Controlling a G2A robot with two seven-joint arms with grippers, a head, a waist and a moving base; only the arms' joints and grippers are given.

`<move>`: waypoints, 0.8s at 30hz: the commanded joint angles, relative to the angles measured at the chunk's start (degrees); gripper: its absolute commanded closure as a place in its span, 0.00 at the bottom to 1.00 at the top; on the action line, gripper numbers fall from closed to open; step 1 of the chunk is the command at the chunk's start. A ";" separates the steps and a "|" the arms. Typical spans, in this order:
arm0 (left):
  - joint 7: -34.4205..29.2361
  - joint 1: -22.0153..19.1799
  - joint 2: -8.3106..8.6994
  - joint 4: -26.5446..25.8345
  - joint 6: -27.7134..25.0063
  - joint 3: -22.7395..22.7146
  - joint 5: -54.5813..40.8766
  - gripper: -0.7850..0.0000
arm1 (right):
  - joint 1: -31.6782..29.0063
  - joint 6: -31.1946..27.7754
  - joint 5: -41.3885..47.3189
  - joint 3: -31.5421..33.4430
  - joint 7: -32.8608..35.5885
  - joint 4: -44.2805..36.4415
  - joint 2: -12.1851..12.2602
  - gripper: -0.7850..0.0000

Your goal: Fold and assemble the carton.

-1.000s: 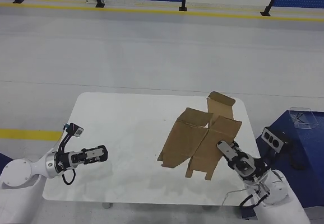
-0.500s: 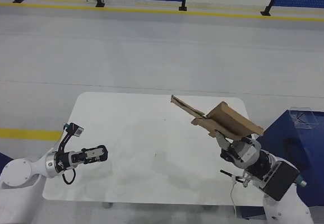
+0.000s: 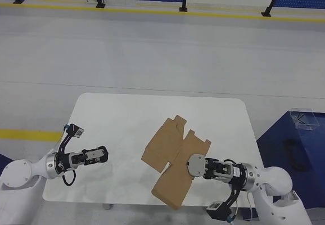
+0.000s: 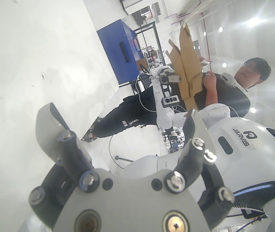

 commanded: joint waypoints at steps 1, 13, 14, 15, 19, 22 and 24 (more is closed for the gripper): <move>0.00 0.00 0.00 0.00 0.00 0.00 0.00 0.00 | 0.49 -0.95 1.53 -0.64 0.31 0.74 0.07 1.00; 0.00 0.00 0.00 0.00 0.00 0.00 0.00 0.00 | 2.20 -40.02 52.59 -2.72 6.39 3.96 -0.21 1.00; 0.00 0.00 0.00 0.00 0.00 0.00 0.00 0.00 | 2.23 -43.50 57.95 -3.22 9.45 4.27 -0.27 1.00; 0.00 0.00 0.00 0.00 0.00 0.00 0.00 0.00 | 2.31 -46.76 63.69 -3.90 12.71 4.37 -0.30 1.00; 0.00 0.00 0.00 0.00 0.00 0.00 0.00 0.00 | 1.83 -56.81 84.96 -6.98 25.04 6.73 -0.19 1.00; 0.00 0.00 0.00 0.00 0.00 0.00 0.00 0.00 | 1.55 -56.81 102.81 -11.77 38.01 6.49 0.65 1.00; 0.00 0.00 0.00 0.00 0.00 0.00 0.00 0.00 | 1.29 -56.81 115.46 -14.35 47.54 6.32 1.58 1.00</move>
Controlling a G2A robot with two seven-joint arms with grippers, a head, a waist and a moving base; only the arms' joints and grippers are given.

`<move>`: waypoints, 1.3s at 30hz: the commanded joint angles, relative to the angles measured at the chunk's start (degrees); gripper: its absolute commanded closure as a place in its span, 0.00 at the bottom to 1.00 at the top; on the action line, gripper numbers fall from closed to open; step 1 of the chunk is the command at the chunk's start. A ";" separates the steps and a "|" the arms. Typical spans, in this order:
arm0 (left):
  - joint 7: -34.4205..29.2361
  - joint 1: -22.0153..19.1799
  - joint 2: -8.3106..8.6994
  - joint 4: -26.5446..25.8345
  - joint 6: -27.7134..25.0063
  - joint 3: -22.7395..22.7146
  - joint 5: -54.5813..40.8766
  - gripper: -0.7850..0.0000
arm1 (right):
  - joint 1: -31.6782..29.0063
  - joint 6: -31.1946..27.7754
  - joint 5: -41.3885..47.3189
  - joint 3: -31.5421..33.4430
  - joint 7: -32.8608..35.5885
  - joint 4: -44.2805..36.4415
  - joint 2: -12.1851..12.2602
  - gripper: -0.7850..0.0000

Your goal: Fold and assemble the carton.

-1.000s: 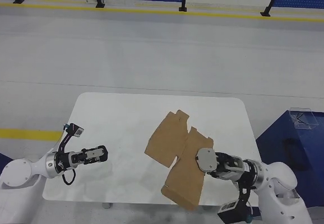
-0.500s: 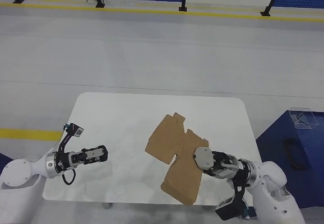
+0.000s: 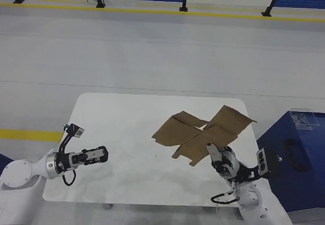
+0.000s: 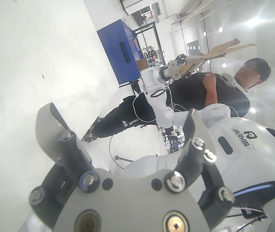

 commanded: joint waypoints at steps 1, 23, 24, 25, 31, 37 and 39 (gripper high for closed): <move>0.00 0.00 0.00 0.00 0.00 0.00 0.00 0.00 | -0.19 0.04 17.67 -2.47 12.46 -0.18 1.06 1.00; 0.00 0.00 0.00 0.00 0.00 0.00 0.00 0.00 | -0.69 19.35 81.77 -9.12 59.41 -2.28 5.57 1.00; 0.00 0.00 0.00 0.00 0.00 0.00 0.00 0.00 | -0.69 19.35 81.77 -9.12 59.41 -2.28 5.57 1.00; 0.00 0.00 0.00 0.00 0.00 0.00 0.00 0.00 | -1.20 20.46 84.32 -9.76 58.70 -3.09 5.43 1.00; 0.00 0.00 0.00 0.00 0.00 0.00 0.00 0.00 | -4.12 39.06 119.57 -12.48 67.23 -10.44 4.91 1.00; 0.00 0.00 0.00 0.00 0.00 0.00 0.00 0.00 | -7.37 68.43 155.24 -12.68 66.43 -12.85 4.72 1.00; 0.00 0.00 0.00 0.00 0.00 0.00 0.00 0.00 | -7.93 77.13 165.56 -12.61 63.64 -12.77 4.73 1.00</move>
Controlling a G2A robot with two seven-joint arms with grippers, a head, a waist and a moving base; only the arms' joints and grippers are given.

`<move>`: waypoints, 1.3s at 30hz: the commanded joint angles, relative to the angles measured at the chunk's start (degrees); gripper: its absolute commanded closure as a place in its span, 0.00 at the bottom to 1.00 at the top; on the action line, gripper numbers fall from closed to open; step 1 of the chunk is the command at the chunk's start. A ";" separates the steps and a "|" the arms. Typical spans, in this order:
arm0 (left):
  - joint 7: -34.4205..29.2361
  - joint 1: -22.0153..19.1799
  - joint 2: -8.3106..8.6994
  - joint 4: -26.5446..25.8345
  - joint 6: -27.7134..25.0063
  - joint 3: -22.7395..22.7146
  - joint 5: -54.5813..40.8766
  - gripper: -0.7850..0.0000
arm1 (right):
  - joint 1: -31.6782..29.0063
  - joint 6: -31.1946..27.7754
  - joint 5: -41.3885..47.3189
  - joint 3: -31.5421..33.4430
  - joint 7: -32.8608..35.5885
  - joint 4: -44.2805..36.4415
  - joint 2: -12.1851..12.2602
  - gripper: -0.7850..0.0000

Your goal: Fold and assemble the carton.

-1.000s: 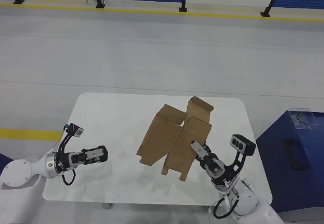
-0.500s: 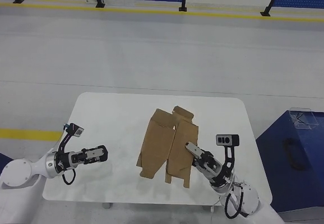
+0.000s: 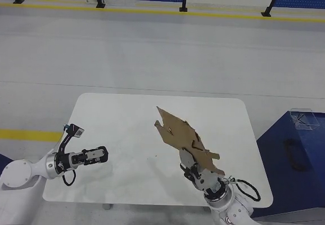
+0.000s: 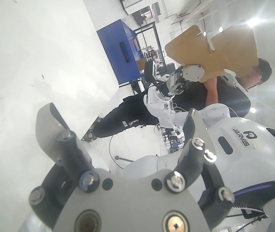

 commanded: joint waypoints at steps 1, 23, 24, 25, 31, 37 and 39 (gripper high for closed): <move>0.00 0.00 0.00 0.00 0.00 0.00 0.00 0.00 | -0.55 10.77 14.63 -0.03 -3.61 0.37 0.04 1.00; 0.00 0.00 0.00 0.00 0.00 0.00 0.00 0.00 | -0.50 -26.36 -39.20 9.80 8.69 7.04 -0.49 1.00; 0.00 0.00 0.00 0.00 0.00 0.00 0.00 0.00 | -0.35 -28.73 -42.96 10.49 8.75 7.82 -0.46 1.00; 0.00 0.00 0.00 0.00 0.00 0.00 0.00 0.00 | -0.27 -31.08 -47.51 11.38 8.46 8.93 -0.37 1.00; 0.00 0.00 0.00 0.00 0.00 0.00 0.00 0.00 | -0.58 -35.65 -61.85 16.02 4.94 12.31 0.05 1.00; 0.00 0.00 0.00 0.00 0.00 0.00 0.00 0.00 | -0.58 -35.65 -61.85 16.02 4.94 12.31 0.05 1.00; 0.00 0.00 0.00 0.00 0.00 0.00 0.00 0.00 | -0.58 -35.65 -61.85 16.02 4.94 12.31 0.05 1.00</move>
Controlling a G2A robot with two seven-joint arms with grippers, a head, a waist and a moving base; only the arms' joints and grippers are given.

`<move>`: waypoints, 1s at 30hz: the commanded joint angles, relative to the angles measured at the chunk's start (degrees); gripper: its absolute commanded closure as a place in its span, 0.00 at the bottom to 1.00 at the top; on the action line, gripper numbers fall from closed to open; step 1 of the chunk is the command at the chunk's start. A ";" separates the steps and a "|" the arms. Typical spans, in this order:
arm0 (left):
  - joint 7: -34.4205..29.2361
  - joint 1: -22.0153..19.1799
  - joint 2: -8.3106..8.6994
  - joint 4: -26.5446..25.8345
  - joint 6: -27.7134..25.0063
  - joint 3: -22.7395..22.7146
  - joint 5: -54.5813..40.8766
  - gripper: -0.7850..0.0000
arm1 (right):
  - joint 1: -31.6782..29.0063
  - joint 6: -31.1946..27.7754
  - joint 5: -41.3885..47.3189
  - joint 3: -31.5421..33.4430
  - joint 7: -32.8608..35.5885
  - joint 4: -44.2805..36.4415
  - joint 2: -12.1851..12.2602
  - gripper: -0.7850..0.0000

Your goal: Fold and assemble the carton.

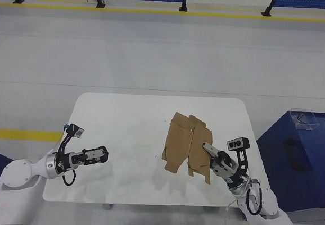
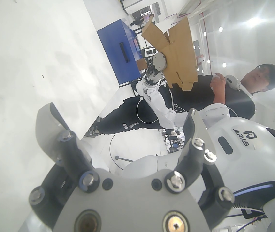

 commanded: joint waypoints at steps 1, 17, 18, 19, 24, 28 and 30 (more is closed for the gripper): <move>0.00 0.00 0.00 0.00 0.00 0.00 0.00 0.00 | 0.00 0.00 -0.03 0.00 0.00 0.00 0.00 1.00; -1.43 -2.81 0.61 -2.97 4.18 0.52 2.31 0.00 | -0.01 3.20 -34.52 -4.99 -10.44 -5.86 -0.31 1.00; -1.30 -3.01 0.62 -3.57 5.10 1.15 3.12 0.00 | 0.06 3.23 -37.62 -5.70 -10.96 -6.38 -0.37 1.00; -1.94 -3.07 0.59 -4.72 5.65 2.21 3.61 0.00 | 0.01 3.20 -39.99 -6.64 -11.31 -6.87 -0.45 1.00; -2.20 -3.67 0.56 -7.55 8.82 6.67 9.47 0.00 | 0.67 3.90 -46.07 -9.47 -13.16 -7.97 -0.85 1.00; -4.48 -3.95 0.56 -8.49 8.60 9.42 10.54 0.00 | 0.68 2.97 -49.11 -11.22 -13.39 -8.42 -1.04 1.00; -5.04 -3.58 0.53 -8.74 8.60 10.35 9.44 0.00 | 0.77 2.91 -49.00 -11.83 -13.99 -8.34 -1.19 1.00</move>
